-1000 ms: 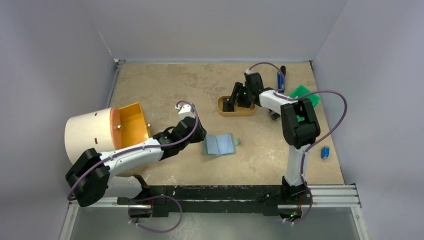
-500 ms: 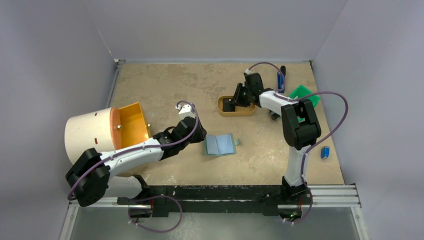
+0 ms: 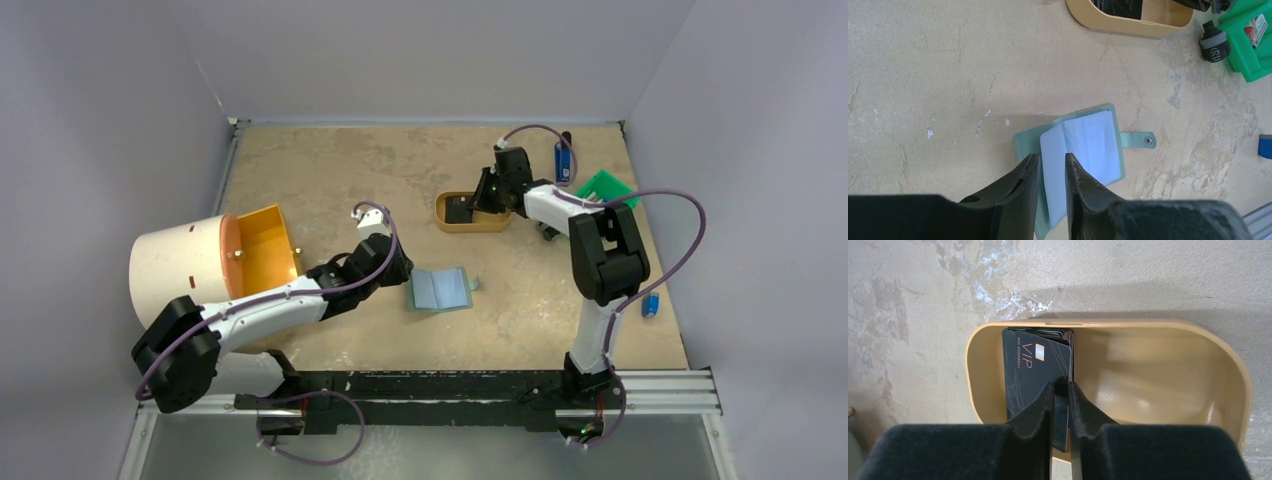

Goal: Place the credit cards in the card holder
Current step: Pick up the credit card from the storage box, then insert the credit card into the card holder.

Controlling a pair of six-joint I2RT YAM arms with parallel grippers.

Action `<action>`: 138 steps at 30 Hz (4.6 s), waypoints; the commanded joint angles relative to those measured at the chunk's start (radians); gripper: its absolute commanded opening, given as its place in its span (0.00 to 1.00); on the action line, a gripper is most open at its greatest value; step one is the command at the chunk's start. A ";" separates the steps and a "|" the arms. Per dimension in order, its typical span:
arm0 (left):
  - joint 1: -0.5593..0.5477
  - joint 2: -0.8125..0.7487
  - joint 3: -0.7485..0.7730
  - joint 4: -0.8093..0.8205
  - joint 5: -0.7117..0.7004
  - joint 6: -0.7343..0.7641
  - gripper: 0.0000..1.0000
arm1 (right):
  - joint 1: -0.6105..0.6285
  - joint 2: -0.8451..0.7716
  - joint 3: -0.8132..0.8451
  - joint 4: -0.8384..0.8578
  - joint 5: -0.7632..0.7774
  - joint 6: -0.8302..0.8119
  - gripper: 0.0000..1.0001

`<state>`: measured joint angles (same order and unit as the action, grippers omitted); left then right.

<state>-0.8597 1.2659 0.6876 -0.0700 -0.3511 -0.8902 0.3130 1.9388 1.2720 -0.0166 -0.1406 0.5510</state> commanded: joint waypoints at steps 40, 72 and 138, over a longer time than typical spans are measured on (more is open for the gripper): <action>0.002 -0.073 0.088 -0.062 -0.078 0.013 0.21 | -0.031 -0.403 -0.102 -0.041 -0.263 0.577 0.00; 0.000 0.157 -0.034 -0.004 0.018 0.002 0.32 | 0.175 -0.457 -0.480 0.088 -0.369 0.067 0.00; 0.000 0.288 -0.082 0.055 -0.006 -0.006 0.00 | 0.207 -0.269 -0.571 0.268 -0.410 0.170 0.00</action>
<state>-0.8597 1.5116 0.6235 0.0330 -0.3744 -0.8803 0.5106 1.6638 0.7284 0.1905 -0.5415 0.6876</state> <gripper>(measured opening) 0.007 0.004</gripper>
